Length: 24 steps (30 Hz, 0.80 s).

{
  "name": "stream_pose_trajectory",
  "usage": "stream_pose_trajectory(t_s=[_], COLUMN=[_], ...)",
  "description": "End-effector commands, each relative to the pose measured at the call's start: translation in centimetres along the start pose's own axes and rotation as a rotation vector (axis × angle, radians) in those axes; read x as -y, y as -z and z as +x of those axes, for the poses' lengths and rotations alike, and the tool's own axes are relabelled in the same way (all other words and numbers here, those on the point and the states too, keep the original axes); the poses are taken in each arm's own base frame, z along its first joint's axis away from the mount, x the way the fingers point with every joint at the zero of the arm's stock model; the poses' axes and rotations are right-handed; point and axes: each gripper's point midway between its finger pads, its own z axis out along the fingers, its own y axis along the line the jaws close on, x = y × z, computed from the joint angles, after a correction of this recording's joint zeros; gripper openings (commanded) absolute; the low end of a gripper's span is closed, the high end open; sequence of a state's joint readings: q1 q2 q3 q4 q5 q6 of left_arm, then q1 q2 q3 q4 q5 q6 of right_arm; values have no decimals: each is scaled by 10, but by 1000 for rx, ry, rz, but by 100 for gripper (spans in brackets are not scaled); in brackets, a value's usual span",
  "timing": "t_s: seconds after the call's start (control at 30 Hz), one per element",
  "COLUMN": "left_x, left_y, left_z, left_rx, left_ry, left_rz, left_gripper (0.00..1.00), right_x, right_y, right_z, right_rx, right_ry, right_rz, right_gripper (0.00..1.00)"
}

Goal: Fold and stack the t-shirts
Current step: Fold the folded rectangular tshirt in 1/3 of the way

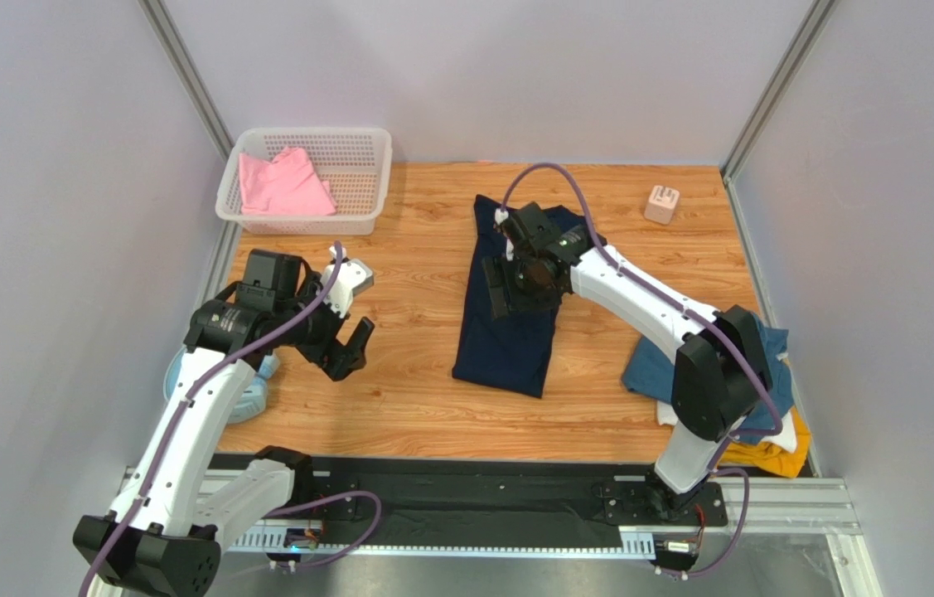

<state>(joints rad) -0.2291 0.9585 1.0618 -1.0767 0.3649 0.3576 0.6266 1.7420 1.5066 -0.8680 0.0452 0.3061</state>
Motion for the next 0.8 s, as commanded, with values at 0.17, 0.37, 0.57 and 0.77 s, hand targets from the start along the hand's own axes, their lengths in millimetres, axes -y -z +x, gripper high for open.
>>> stream_pose_trajectory(t_s=[0.17, 0.37, 0.57, 0.77], left_x=[3, 5, 5, 7], left_y=[13, 19, 29, 29], left_z=[-19, -23, -28, -24], left_rx=[53, 60, 76, 67], left_ry=[-15, -24, -38, -37], left_rz=[16, 18, 4, 8], left_gripper=[100, 100, 100, 100], right_x=[-38, -20, -28, -33], right_y=[-24, -63, -108, -86], right_z=[19, 15, 45, 32], right_rx=[-114, -178, -370, -322], right_ry=[-227, -394, -582, -515], right_rz=[-463, -602, -751, -780], right_gripper=[70, 68, 67, 68])
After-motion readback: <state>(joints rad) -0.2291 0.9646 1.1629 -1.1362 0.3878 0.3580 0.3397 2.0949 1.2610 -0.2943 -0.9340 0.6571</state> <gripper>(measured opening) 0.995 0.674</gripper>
